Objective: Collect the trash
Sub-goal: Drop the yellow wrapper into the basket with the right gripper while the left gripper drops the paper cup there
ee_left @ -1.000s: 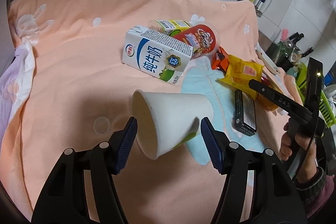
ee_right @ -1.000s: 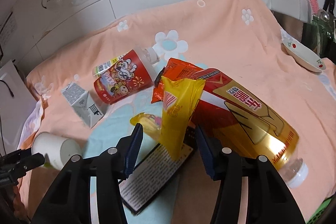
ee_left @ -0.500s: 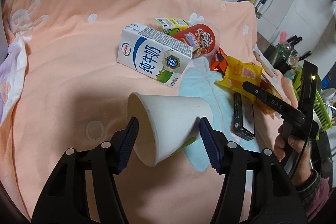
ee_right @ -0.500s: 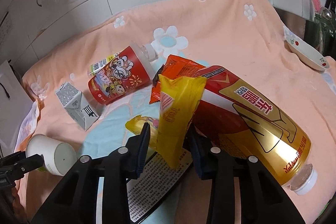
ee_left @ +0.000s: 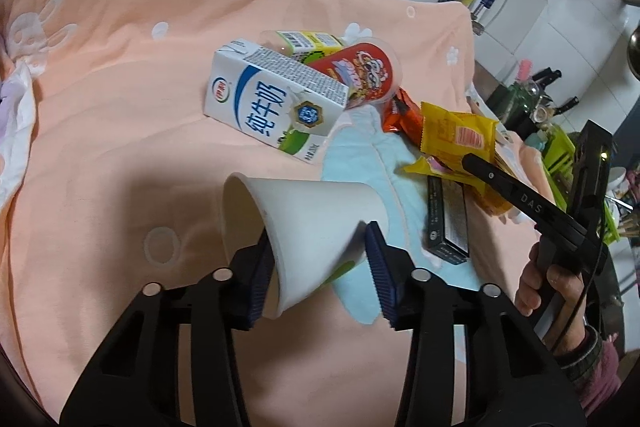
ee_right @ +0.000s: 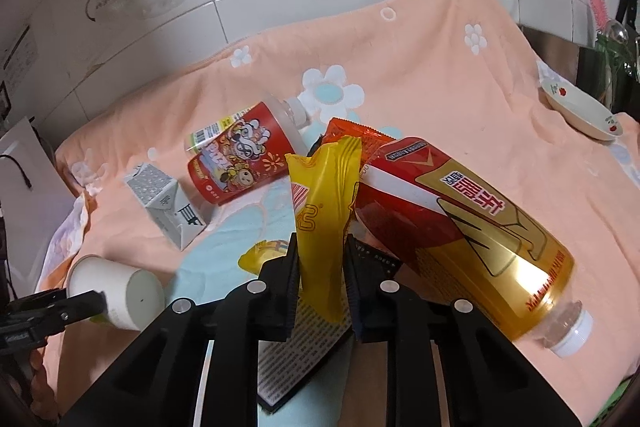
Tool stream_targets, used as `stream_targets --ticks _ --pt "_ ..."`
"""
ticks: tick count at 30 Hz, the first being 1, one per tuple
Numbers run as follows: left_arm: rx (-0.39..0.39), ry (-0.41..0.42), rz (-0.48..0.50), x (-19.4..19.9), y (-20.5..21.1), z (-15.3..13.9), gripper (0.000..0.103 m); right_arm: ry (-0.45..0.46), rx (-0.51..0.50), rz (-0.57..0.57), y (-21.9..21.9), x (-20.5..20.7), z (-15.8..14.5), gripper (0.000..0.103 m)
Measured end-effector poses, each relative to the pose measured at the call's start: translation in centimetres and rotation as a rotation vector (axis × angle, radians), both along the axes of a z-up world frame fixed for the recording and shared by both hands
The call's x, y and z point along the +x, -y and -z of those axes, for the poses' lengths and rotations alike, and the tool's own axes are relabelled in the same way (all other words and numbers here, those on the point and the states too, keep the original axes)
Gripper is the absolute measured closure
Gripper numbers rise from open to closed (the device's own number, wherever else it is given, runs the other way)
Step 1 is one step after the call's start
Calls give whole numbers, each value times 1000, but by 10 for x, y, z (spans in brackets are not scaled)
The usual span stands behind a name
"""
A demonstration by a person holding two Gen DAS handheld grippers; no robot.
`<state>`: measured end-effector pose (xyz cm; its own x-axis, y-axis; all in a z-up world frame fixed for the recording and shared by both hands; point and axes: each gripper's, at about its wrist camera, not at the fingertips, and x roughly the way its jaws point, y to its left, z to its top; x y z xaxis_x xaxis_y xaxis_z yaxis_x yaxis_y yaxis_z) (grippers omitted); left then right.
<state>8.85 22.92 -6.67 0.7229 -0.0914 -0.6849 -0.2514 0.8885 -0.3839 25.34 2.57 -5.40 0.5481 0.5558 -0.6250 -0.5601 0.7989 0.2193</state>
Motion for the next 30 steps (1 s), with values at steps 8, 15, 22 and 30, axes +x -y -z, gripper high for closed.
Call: stream_targets --ticks 8,15,22,30 --pt "2 21 35 0 12 -3 79 22 19 -11 15 -22 -11 83" --pt "12 35 64 -1 27 -9 92 48 37 -13 29 -48 -20 83" --pt "22 49 77 -7 41 -14 92 59 54 2 51 -75 -26 83" --pt "38 48 87 -11 58 -16 92 89 63 34 86 -110 -35 83"
